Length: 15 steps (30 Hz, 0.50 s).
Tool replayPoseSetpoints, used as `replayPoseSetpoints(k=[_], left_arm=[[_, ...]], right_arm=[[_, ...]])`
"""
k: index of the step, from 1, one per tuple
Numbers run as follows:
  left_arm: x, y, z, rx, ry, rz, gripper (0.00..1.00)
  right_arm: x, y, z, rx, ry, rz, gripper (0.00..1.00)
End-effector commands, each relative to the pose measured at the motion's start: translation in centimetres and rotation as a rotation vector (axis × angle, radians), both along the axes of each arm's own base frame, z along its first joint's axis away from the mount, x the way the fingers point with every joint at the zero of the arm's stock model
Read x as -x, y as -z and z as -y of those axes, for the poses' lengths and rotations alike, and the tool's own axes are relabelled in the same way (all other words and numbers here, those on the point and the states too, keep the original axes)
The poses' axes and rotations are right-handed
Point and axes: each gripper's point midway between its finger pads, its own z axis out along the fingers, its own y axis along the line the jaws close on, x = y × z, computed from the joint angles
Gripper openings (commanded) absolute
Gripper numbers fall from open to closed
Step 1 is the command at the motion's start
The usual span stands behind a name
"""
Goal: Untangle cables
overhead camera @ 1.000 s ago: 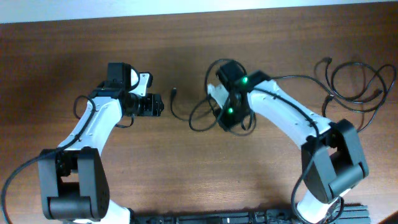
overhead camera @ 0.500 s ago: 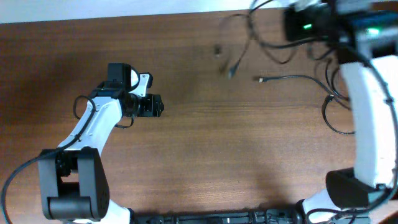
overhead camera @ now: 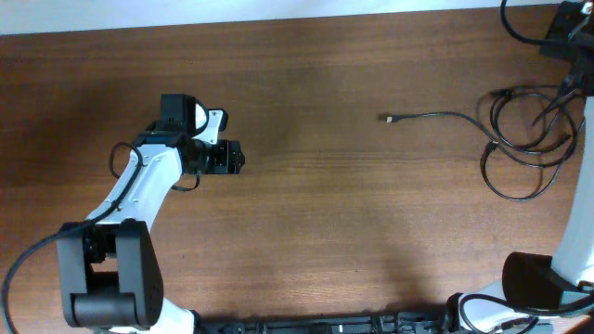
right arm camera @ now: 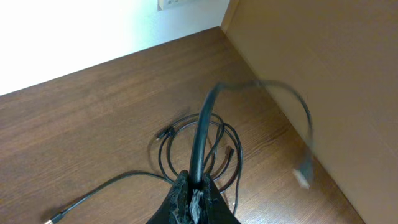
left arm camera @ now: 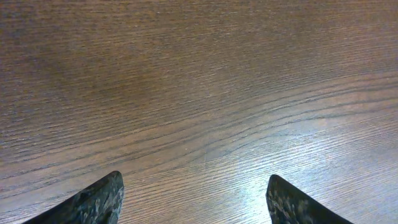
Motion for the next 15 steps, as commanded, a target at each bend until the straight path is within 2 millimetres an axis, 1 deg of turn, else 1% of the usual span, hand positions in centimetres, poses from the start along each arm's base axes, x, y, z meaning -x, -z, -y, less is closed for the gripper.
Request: replayPoseSetpoints(k=[1, 15], left_arm=[[0.08, -0.09, -0.18, -0.001, -0.016, -0.003, 0.74], [0.11, -0.08, -0.18, -0.001, -0.016, -0.004, 0.74]], right_arm=[[0.3, 0.04, 0.43, 0.005, 0.027, 0.0, 0.04], [0.41, 0.15, 0.44, 0.004, 0.028, -0.007, 0.04]])
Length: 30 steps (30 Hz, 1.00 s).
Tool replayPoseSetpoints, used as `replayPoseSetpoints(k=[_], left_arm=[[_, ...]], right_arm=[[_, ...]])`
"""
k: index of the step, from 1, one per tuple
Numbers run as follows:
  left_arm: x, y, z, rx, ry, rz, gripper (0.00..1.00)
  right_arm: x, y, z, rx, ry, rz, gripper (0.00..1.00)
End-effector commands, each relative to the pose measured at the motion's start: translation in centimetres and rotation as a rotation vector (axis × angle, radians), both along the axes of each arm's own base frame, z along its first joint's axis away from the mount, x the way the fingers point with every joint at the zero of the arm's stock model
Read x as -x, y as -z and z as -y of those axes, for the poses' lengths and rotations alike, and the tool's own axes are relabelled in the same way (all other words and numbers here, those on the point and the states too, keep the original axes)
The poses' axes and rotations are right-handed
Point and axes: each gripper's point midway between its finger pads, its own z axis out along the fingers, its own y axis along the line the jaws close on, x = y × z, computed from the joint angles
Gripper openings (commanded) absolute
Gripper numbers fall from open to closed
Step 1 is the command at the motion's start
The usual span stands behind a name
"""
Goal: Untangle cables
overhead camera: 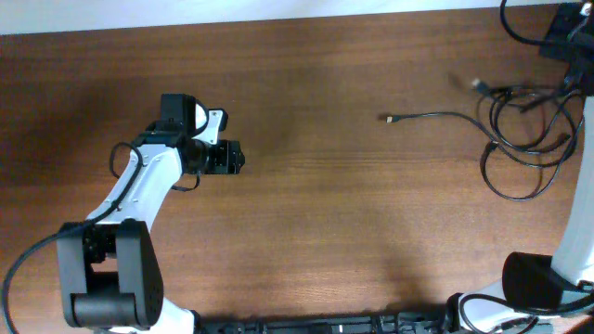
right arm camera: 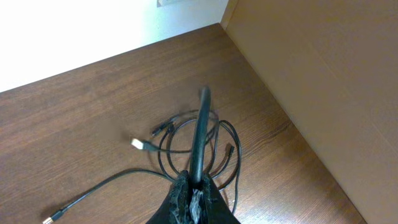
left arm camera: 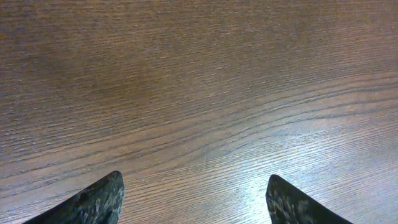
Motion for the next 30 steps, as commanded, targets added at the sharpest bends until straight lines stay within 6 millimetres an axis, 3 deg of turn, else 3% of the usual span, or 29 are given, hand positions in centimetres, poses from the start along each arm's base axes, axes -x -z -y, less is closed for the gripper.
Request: replayPoseSetpoints(k=[1, 16, 23, 30], left_arm=[[0.1, -0.1, -0.2, -0.002, -0.014, -0.003, 0.74], [0.1, -0.1, -0.2, -0.002, -0.014, -0.005, 0.74], [0.1, -0.1, -0.2, -0.003, -0.014, -0.004, 0.74], [0.1, -0.1, -0.2, -0.003, -0.014, -0.004, 0.74]], right_arm=[[0.3, -0.1, 0.5, 0.009, 0.024, 0.001, 0.04], [0.2, 0.2, 0.5, 0.008, 0.024, -0.007, 0.04], [-0.9, 2.9, 2.0, -0.006, 0.056, -0.082, 0.04], [-1.1, 8.2, 5.9, -0.076, 0.195, -0.196, 0.04]])
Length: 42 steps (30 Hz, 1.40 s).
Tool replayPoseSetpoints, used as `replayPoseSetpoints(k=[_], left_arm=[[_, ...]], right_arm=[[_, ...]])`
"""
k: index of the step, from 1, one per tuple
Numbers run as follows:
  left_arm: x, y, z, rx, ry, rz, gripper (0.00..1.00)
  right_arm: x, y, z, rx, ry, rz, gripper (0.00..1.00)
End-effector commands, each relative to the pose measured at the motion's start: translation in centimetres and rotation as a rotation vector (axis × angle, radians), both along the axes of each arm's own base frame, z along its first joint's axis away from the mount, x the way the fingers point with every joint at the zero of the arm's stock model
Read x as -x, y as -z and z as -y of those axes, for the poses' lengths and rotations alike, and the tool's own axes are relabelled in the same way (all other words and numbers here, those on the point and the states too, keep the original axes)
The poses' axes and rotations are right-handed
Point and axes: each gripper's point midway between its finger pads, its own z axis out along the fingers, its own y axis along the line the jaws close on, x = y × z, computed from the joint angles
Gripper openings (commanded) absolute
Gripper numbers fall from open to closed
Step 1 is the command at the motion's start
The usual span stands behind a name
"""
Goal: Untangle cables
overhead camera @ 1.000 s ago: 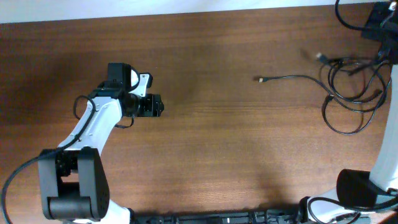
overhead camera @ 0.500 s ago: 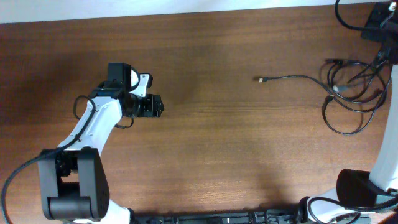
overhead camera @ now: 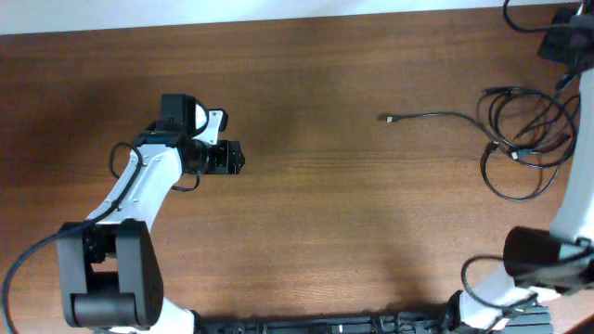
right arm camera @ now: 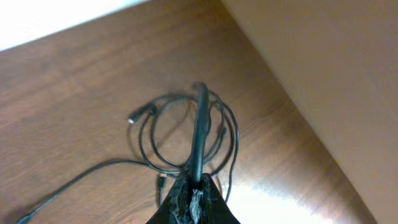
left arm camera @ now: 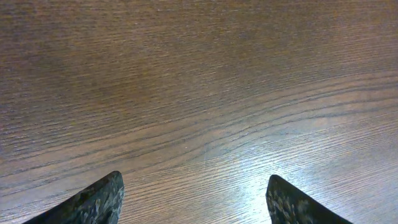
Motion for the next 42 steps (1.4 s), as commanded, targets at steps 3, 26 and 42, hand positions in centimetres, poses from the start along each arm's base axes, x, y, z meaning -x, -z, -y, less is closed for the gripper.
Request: replayPoseSetpoints(k=[3, 26, 42], left_arm=[[0.1, -0.1, -0.2, -0.002, -0.014, -0.001, 0.74], [-1.4, -2.1, 2.3, 0.15, 0.016, 0.057, 0.88], [-4.2, -5.9, 4.9, -0.071, 0.082, 0.188, 0.98]], right_arm=[[0.7, 5.4, 3.4, -0.095, 0.148, -0.112, 0.04], [-1.4, 9.5, -4.3, -0.561, -0.201, -0.146, 0.99], [-0.2, 9.9, -13.8, -0.649, -0.522, -0.301, 0.83]])
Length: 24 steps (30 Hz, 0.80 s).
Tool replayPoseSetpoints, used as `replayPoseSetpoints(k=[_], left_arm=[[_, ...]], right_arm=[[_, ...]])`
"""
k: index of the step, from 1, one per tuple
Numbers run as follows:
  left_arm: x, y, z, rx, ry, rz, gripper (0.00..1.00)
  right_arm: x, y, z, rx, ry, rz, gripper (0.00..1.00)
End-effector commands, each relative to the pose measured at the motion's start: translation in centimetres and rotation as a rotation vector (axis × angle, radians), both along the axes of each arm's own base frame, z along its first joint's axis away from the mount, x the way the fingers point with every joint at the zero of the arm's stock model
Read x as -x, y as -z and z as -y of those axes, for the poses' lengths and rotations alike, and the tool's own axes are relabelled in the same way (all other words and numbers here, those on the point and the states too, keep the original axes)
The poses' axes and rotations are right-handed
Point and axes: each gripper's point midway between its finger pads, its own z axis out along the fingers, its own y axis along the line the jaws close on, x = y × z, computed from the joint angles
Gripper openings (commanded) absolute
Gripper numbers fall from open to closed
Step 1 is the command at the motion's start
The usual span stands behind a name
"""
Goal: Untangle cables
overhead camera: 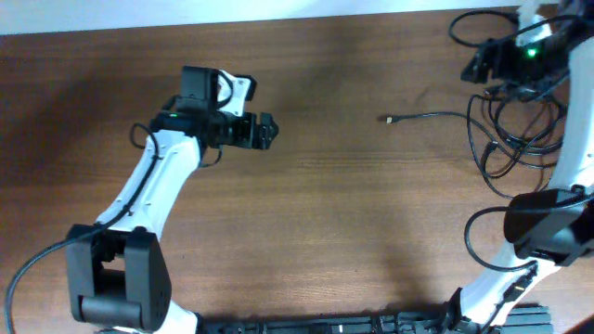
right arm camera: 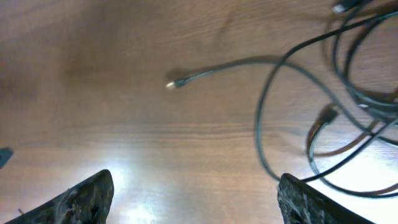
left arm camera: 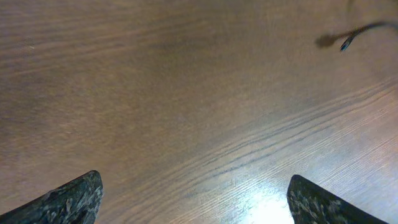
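A tangle of black cables (overhead camera: 520, 125) lies at the table's right side, with its loops also in the right wrist view (right arm camera: 348, 93). One strand runs left to a loose plug end (overhead camera: 388, 119), whose tip shows in the right wrist view (right arm camera: 171, 84) and far off in the left wrist view (left arm camera: 346, 42). My right gripper (overhead camera: 475, 69) hangs open above the table at the tangle's left edge, with nothing between its fingers (right arm camera: 194, 177). My left gripper (overhead camera: 264, 132) is open over bare wood, well left of the plug end (left arm camera: 194, 180).
The brown wooden table (overhead camera: 325, 232) carries nothing else. Its far edge (overhead camera: 306, 20) meets a white strip. The right arm's own black lead arcs near the far right corner (overhead camera: 464, 23).
My right gripper was shut on a black cable by the far right corner. It is now open, further left, with the cable let go. The left gripper has moved right toward the plug end.
My right gripper held a black cable up, its plug end blurred in the air beyond the table's edge, then above the tangle. Then the held cable hung over the loops. Now it is released. The left arm stayed still and open until this moment.
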Motion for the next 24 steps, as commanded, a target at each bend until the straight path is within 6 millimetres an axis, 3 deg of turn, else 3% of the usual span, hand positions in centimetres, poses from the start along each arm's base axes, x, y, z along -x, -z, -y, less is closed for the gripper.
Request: replayPoseSetpoints(k=[1, 4, 7, 11, 15, 19, 24], left_arm=[[0.3, 0.9, -2.9, -0.204, -0.092, -0.02, 0.99], [2.1, 2.0, -4.8, -0.257, -0.126, -0.113, 0.99], [3.3, 2.5, -6.5, -0.263, -0.208, -0.199, 0.99], [4.8, 2.6, -8.6, -0.268, -0.275, -0.274, 0.99], [6.3, 2.0, -9.7, -0.275, -0.297, -0.319, 0.99], [8.1, 1.3, -10.1, -0.285, -0.299, -0.363, 0.99], [9.6, 1.1, -10.3, -0.299, -0.295, -0.409, 0.99]], right_arm=[[0.8, 0.7, -2.4, 0.057, -0.085, -0.052, 0.84], [1.6, 0.9, -4.9, 0.06, -0.135, -0.093, 0.83], [2.8, 1.4, -5.0, 0.142, -0.067, -0.175, 0.83], [3.4, 1.5, -7.0, 0.164, -0.117, -0.183, 0.83], [5.2, 2.3, -8.1, 0.177, -0.138, -0.232, 0.83], [7.4, 3.5, -7.7, 0.206, -0.142, -0.281, 0.79], [8.5, 3.7, -7.6, 0.212, -0.13, -0.169, 0.79]])
